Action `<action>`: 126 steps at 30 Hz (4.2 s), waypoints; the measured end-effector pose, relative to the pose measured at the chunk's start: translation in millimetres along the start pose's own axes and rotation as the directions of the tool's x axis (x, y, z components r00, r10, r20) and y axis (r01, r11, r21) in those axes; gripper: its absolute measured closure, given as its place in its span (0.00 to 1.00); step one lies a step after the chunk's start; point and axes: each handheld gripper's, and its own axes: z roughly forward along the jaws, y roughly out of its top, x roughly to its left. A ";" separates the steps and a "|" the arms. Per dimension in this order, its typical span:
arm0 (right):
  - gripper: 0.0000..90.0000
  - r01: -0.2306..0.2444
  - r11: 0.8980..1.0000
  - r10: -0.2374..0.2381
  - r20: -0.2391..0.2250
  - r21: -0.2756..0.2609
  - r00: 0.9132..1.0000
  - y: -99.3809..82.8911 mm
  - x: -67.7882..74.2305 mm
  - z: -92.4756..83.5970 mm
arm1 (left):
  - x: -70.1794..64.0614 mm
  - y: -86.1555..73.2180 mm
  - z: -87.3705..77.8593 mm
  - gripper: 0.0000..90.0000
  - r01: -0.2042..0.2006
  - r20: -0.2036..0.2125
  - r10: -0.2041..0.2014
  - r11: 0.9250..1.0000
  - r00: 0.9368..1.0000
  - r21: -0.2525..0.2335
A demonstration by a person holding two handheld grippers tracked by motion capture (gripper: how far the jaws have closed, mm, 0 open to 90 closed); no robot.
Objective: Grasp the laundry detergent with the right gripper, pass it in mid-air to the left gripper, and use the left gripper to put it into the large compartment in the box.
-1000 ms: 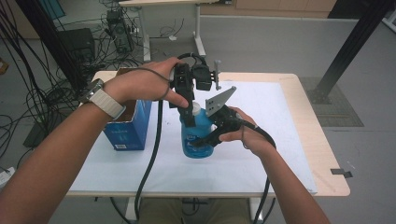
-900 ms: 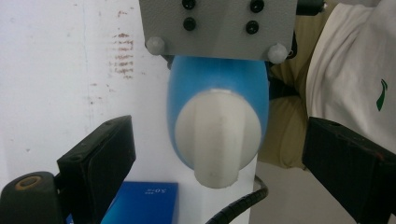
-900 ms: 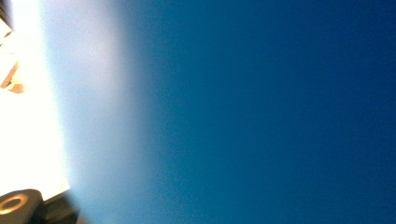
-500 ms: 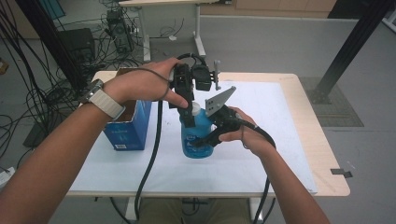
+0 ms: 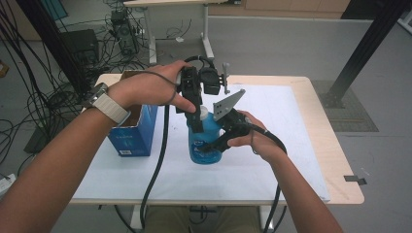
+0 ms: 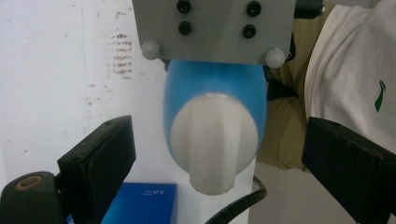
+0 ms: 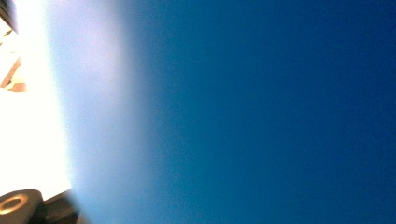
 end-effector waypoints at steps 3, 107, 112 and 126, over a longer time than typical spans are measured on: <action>0.48 0.003 1.000 -0.003 0.001 -0.001 1.000 0.1 0.1 0.2 | -0.1 -0.2 0.2 0.11 0.000 0.000 0.000 1.000 1.000 -0.001; 0.48 0.038 0.999 -0.038 0.011 -0.037 0.999 14.3 8.8 -5.3 | -2.2 -2.4 27.7 0.42 -0.033 0.035 0.035 0.998 0.999 -0.051; 0.48 0.038 0.999 -0.038 0.010 -0.037 0.999 14.2 8.9 -5.5 | -2.5 -2.5 27.8 0.42 -0.029 0.037 0.031 0.998 0.999 -0.053; 0.48 0.039 0.999 -0.039 0.011 -0.035 0.999 14.3 9.0 -5.7 | -2.7 -3.3 27.7 0.42 -0.028 0.036 0.030 0.998 0.999 -0.059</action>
